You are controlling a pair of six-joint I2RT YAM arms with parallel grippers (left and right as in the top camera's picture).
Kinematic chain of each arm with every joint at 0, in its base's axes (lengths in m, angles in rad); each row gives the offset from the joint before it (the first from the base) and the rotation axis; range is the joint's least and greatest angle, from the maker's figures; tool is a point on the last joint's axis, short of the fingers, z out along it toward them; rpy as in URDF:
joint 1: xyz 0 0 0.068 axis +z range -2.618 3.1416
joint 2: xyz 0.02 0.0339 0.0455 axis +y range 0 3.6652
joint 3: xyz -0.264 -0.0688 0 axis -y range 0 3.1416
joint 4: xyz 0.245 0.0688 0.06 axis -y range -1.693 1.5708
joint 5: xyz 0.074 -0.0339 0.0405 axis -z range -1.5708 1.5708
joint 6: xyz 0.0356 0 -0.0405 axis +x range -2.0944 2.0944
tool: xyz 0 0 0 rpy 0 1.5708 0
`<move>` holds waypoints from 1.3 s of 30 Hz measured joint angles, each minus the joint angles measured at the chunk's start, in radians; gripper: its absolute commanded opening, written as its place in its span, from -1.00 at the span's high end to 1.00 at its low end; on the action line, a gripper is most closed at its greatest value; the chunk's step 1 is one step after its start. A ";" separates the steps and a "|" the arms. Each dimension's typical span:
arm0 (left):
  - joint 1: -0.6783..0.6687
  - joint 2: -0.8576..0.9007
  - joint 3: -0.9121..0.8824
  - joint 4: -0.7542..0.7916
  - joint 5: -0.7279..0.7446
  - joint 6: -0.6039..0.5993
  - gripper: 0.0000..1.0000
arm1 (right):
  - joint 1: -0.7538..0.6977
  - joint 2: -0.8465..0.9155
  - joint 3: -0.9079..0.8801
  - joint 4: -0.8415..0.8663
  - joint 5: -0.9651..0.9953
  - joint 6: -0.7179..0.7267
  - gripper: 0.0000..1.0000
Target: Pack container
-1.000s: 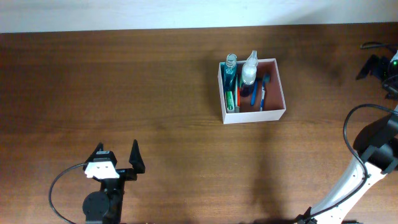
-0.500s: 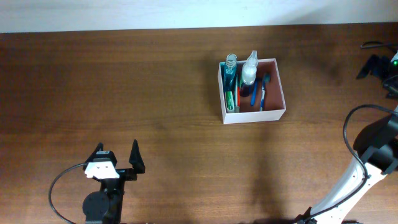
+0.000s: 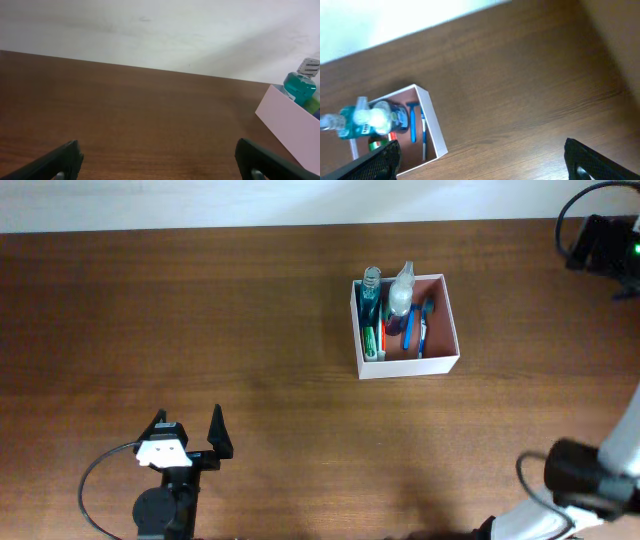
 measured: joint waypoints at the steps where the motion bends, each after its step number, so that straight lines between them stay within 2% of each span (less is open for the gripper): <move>1: 0.000 0.000 0.000 0.000 0.000 0.000 -0.99 | 0.008 -0.024 0.000 0.001 0.003 -0.002 -0.98; 14: 0.000 0.000 0.000 0.000 0.000 0.000 -0.99 | 0.226 -0.333 -0.004 0.069 -0.002 -0.008 -0.97; 17: 0.000 0.000 0.000 0.000 0.000 0.000 -0.99 | 0.240 -0.437 -0.089 0.123 -0.002 -0.009 -0.98; 26: 0.000 0.000 0.000 0.000 0.000 0.000 -0.99 | 0.241 -0.784 -0.653 0.565 -0.012 -0.014 -0.97; 39: 0.000 -0.001 0.000 -0.001 0.000 0.000 -0.99 | 0.242 -1.302 -1.561 1.282 -0.076 -0.016 -0.97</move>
